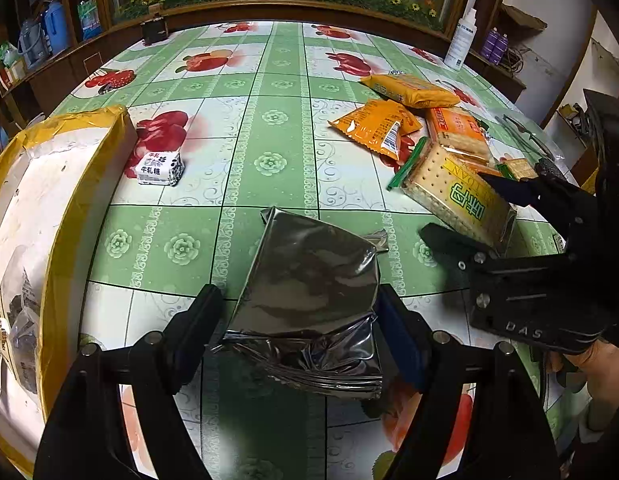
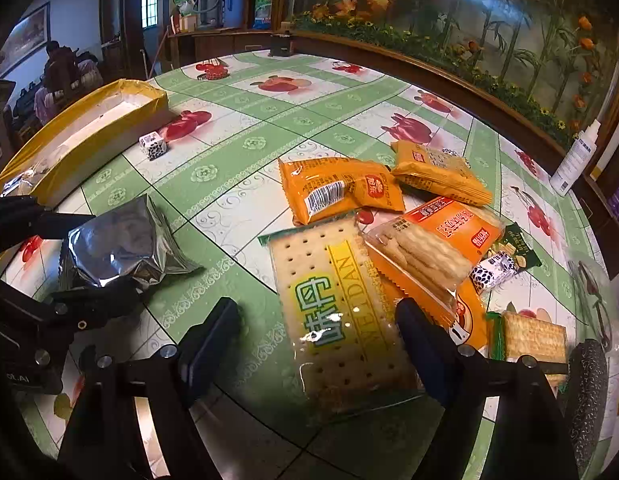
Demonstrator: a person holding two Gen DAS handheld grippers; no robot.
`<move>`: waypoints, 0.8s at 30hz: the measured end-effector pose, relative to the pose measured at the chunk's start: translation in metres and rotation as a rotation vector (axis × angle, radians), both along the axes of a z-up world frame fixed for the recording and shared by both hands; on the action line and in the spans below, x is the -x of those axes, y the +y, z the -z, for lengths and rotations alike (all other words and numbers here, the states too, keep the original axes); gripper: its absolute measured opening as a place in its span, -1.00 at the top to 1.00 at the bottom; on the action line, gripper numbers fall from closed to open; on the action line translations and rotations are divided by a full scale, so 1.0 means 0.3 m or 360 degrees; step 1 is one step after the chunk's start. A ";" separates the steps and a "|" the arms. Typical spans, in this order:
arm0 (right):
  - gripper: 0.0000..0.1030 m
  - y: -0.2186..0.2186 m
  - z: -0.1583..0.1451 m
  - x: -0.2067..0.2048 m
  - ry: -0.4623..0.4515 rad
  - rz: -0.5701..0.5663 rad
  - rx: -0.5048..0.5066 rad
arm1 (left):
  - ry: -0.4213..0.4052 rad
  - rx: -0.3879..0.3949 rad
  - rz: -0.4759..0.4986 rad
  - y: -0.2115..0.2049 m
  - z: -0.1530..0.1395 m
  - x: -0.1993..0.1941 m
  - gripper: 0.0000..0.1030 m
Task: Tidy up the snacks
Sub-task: 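Grasp a second silver foil bag with the left tool while the right tool grasps the WEIDAN cracker pack, then carry the foil bag and WEIDAN pack over the tray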
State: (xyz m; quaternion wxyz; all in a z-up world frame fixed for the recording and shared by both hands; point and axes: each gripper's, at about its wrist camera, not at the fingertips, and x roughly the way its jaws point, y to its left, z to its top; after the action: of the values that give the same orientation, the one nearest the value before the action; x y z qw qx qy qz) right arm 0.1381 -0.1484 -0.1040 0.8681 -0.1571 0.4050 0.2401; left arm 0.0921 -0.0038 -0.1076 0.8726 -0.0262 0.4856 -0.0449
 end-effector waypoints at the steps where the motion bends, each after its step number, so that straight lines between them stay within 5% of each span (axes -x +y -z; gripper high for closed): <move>1: -0.18 -0.008 -0.006 -0.005 -0.0001 0.0040 -0.0006 | -0.0001 0.0000 0.0001 0.001 0.000 0.001 -0.51; 3: 0.03 -0.029 -0.019 -0.012 0.0032 0.0082 -0.0072 | -0.0003 -0.0003 -0.0001 0.003 0.001 0.002 -0.51; 24: 0.07 -0.152 -0.230 0.233 0.0028 0.0243 -0.0653 | -0.0198 -0.0060 -0.0035 0.039 -0.099 0.105 -0.19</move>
State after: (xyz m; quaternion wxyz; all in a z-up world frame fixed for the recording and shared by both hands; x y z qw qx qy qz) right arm 0.0681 -0.1939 -0.0350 0.8940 0.0560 0.3660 0.2523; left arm 0.0606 0.0077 -0.0779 0.9019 -0.0124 0.4310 -0.0277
